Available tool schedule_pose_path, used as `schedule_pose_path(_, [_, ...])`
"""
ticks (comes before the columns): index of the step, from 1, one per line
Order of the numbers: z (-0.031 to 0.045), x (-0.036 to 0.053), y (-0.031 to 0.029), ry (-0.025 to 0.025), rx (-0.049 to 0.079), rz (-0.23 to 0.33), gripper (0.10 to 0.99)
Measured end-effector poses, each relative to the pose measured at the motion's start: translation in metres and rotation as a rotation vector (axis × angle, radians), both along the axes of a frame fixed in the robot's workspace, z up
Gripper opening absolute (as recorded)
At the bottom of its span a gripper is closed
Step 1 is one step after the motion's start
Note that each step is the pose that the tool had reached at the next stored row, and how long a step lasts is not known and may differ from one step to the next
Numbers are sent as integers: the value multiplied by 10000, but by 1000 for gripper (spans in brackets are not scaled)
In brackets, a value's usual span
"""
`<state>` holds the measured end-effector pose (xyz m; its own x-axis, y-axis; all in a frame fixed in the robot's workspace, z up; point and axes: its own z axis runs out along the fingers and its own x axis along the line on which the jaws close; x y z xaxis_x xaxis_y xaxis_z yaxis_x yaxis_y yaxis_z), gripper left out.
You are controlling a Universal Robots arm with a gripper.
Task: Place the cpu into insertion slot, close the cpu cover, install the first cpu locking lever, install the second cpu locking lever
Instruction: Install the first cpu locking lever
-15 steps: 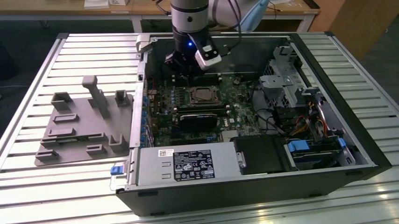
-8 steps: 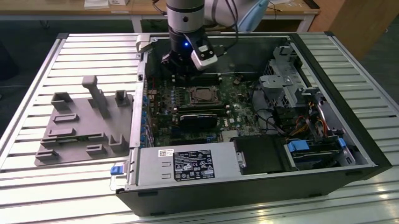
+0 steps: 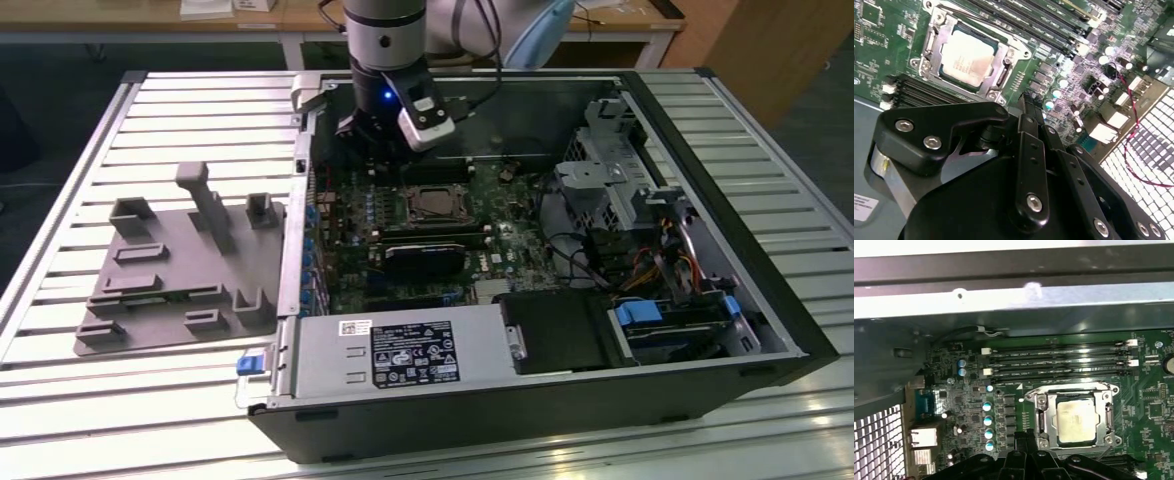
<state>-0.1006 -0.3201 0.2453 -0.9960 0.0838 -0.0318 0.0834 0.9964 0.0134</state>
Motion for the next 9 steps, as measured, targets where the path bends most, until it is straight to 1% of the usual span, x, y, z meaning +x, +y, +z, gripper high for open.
schedule_pose_path(2, [0,-19,0,-1,1,0,102])
schedule_pose_path(7, [0,-20,0,0,0,1,102])
schedule_pose_path(8, [0,-22,-1,1,36,1,102])
schedule_pose_path(9, [0,-23,-1,1,129,0,102])
